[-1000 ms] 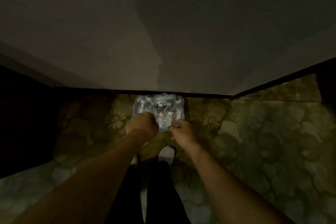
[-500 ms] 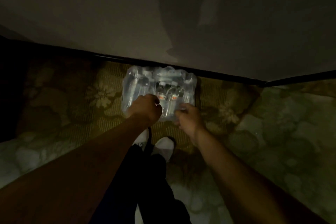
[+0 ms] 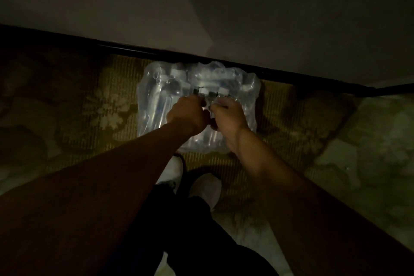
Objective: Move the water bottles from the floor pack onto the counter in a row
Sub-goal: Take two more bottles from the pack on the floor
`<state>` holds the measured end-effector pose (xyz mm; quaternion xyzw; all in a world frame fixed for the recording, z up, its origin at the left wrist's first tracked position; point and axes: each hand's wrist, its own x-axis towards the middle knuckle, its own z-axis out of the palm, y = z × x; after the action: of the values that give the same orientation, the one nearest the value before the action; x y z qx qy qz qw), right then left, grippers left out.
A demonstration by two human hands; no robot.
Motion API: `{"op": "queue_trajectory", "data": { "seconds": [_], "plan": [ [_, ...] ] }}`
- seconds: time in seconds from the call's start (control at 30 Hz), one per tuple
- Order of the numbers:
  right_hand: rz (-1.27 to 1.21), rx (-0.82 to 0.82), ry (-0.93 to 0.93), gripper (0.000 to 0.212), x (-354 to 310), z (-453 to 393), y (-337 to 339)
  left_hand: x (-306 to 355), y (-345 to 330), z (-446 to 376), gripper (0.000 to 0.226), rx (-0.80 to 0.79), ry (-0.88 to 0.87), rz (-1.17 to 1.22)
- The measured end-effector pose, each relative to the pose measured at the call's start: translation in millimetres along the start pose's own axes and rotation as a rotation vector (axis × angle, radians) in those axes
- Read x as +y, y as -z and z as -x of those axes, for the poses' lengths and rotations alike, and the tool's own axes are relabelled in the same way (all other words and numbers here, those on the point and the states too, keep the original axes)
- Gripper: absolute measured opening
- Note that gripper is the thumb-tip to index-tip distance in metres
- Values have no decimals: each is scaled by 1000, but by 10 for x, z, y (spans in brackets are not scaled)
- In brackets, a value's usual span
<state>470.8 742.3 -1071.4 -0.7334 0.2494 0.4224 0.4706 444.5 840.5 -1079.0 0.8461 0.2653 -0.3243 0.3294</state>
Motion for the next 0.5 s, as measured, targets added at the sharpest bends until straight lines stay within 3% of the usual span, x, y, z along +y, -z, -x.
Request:
{"op": "queue_trajectory", "data": {
  "seconds": [0.1, 0.23, 0.4, 0.5],
  "plan": [
    [-10, 38, -11, 30, 35, -280, -53, -24, -84, -206, 35, 3, -22, -5],
    [-66, 123, -11, 59, 211, -828, -101, -43, -178, -414, 43, -5, -49, -27],
    [-84, 237, 12, 51, 63, -829, -164, -59, -221, -600, 43, -60, -59, -69],
    [-89, 270, 65, 68, 102, -961, -169, -34, -261, -665, 37, -49, -49, -65]
  ]
}}
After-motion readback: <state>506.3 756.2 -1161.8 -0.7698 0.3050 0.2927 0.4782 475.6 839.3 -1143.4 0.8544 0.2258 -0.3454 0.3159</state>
